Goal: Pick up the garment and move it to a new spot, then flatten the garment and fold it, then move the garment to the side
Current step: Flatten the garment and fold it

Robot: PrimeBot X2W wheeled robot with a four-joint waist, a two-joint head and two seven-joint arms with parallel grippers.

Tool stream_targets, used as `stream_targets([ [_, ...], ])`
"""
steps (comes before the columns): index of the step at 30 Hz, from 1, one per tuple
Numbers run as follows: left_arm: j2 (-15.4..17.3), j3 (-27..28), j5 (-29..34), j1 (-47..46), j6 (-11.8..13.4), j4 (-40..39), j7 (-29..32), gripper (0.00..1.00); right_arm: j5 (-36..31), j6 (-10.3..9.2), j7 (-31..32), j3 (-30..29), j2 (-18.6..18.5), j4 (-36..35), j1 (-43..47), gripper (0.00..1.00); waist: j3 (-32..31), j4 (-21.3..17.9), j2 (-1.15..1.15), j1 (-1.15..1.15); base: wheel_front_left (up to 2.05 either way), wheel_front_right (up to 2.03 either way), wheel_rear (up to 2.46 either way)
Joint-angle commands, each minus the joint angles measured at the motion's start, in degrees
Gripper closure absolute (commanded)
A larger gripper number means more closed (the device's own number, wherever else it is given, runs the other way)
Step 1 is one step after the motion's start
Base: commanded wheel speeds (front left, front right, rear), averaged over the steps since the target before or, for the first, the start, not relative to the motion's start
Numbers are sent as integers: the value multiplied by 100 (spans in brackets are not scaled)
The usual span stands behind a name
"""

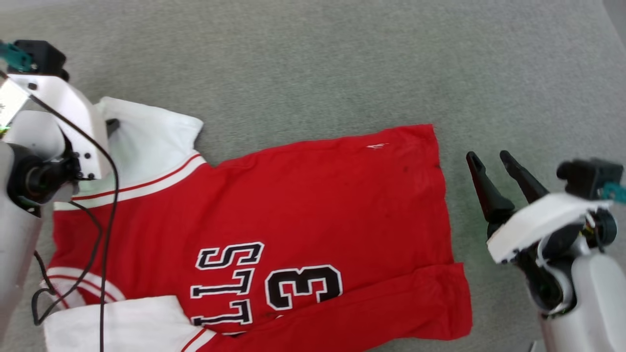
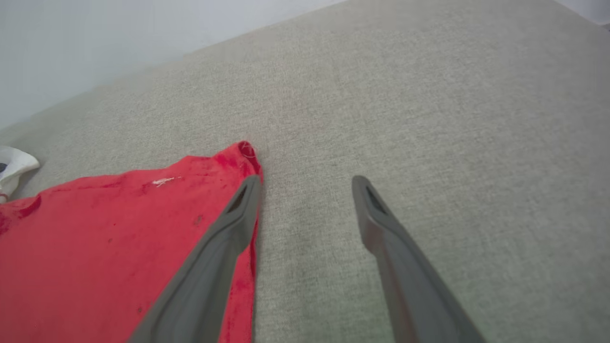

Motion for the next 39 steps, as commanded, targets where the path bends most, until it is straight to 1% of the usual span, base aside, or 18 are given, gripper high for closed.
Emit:
stream_targets([
  [1,-29,-26,47,59,-12,-47,-61,100,61,-5,186,47,-96,81,-188,0,-76,127,0,0,0,0,0],
  [6,-124,-55,122,-46,-36,-426,-310,100,268,-5,1428,281,-566,564,-790,0,-155,443,0,0,0,0,0],
  [9,-214,-97,119,-48,-62,-620,-401,100,299,-5,1950,397,-777,764,-1153,0,-162,666,0,0,0,0,0],
  [14,-327,-134,112,33,-72,-847,-541,100,337,-5,2527,769,-1036,1095,-1586,0,-124,914,0,0,0,0,0],
  [17,-436,-124,50,81,-71,-891,-642,100,463,-6,2952,957,-1157,1512,-1659,0,-100,1060,0,0,0,0,0],
  [20,-515,-129,-5,146,-78,-832,-728,100,663,-4,3242,1187,-1180,1897,-1603,0,-72,1148,0,0,0,0,0],
  [22,-544,-125,-14,178,-92,-807,-791,100,795,-4,3345,1310,-1160,2082,-1560,91,-60,1181,0,0,0,0,0],
  [23,-532,-121,-17,187,-105,-795,-826,100,849,-3,3362,1357,-1164,2142,-1552,100,-56,1191,0,0,0,0,0],
  [27,-472,-48,2,244,-116,-759,-1009,100,946,-4,3155,1403,-1324,2085,-1719,100,-92,1197,0,0,0,0,0],
  [32,-433,26,35,343,-128,-764,-1280,100,931,-6,2965,1290,-1513,1743,-1905,100,-318,1171,0,0,0,0,0],
  [35,-386,107,5,510,-79,-848,-1445,100,823,-5,2901,1194,-1546,1434,-1786,100,-506,1159,0,0,0,0,0],
  [39,-287,215,-44,946,8,-1085,-1700,100,669,-5,2872,1033,-1515,1055,-1388,100,-806,1180,0,0,0,0,0],
])
